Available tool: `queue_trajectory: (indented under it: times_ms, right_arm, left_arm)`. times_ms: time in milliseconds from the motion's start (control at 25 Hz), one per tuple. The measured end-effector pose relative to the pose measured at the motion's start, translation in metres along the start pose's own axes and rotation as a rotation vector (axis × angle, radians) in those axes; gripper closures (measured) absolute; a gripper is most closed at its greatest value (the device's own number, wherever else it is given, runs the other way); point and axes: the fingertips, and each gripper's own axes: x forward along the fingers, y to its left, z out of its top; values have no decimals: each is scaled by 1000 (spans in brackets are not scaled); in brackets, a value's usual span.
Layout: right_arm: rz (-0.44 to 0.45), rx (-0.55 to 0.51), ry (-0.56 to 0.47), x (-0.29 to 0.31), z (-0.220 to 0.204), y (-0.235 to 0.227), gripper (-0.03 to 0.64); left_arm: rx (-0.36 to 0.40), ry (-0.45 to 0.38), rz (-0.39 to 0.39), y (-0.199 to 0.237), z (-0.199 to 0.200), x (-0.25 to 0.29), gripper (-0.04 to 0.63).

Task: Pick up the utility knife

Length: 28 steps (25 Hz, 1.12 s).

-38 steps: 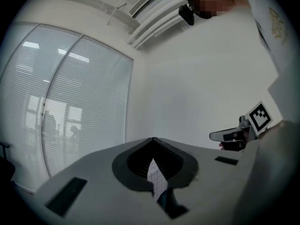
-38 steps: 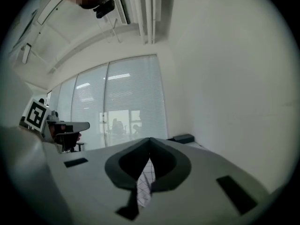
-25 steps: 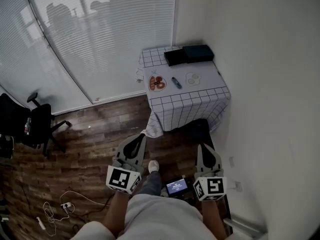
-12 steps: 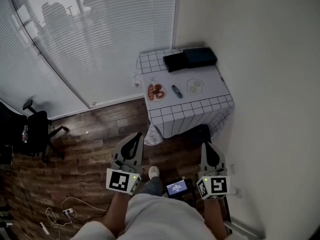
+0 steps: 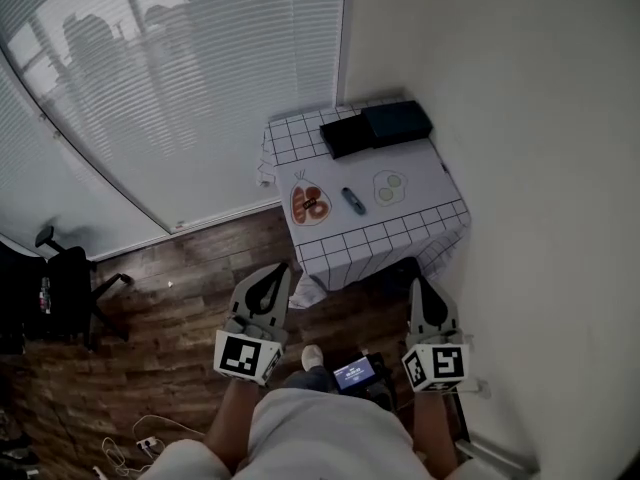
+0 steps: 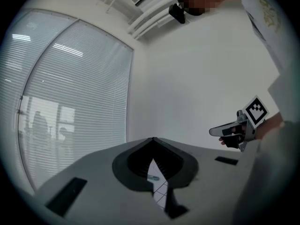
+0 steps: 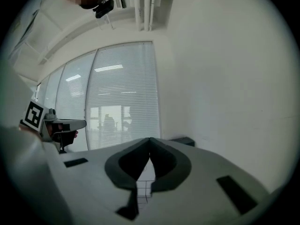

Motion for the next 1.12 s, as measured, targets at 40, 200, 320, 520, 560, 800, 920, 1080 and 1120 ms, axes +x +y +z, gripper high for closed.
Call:
queue_trajectory:
  times_ms: [40,200,320,520,560,800,920,1080,1120]
  right_arm:
    - [8,14,-6,5,1,2,611]
    - [12,50,-13,17,6,3,611]
    - [11,21,5,26,6,2,611]
    - [24,-32,32,46,1,3,611]
    - [30,-38,33,51,2,3,611]
    - [57,-46,29,88,4,-9,611]
    - [71,-42,31,115,4,-19,611]
    - [95,-41,35,150,2,-32,611]
    - [101,-39,39,158,2,-35,611]
  left_arm:
    - [2,4,-1,5,-1,3,588]
    - [-4,-16,-9,18,1,9,588]
    - [-22,-23,-5,26,2,15,588]
    - [-51,-22,10,36,-2,39,588]
    - [-47,-18,6,36,-3,44,588]
    - [-41,-7,10,46,-6,77,588]
    - [-36,-5,19,55,-11,99,588]
    - [-34,26,50,66,-18,130,588]
    - [-33,32,55,68,-20,138,588]
